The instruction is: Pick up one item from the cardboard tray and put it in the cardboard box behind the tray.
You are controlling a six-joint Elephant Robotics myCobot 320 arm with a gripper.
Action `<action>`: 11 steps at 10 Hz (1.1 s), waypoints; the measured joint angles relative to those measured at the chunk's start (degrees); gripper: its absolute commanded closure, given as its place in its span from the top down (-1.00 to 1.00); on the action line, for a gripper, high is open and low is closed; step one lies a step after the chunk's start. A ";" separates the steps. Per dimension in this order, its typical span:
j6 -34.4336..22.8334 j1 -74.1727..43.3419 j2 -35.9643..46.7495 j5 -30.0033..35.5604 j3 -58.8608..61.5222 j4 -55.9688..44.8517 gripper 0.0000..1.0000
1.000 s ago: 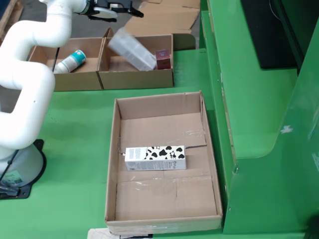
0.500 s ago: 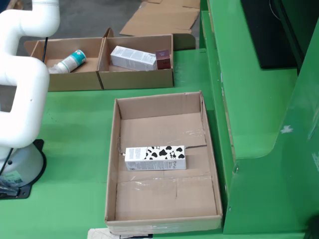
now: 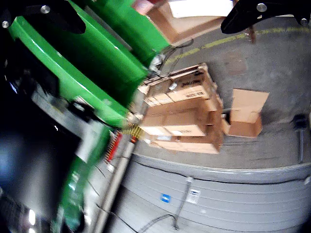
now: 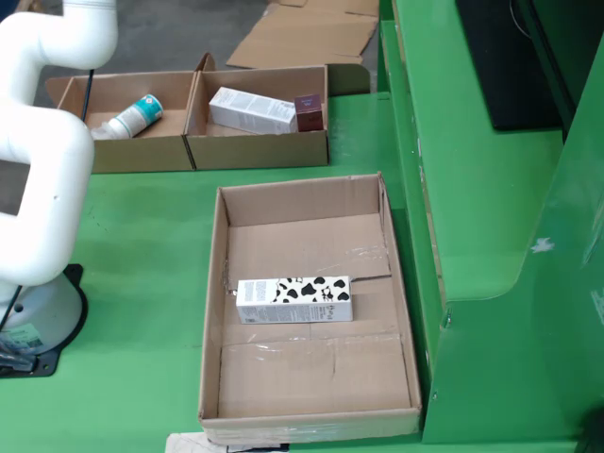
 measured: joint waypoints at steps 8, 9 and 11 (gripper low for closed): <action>-3.34 -21.88 5.01 21.09 0.26 -14.33 1.00; -5.62 -24.17 4.13 23.47 -0.09 -14.16 1.00; -9.40 -29.70 2.28 29.00 0.00 -14.77 1.00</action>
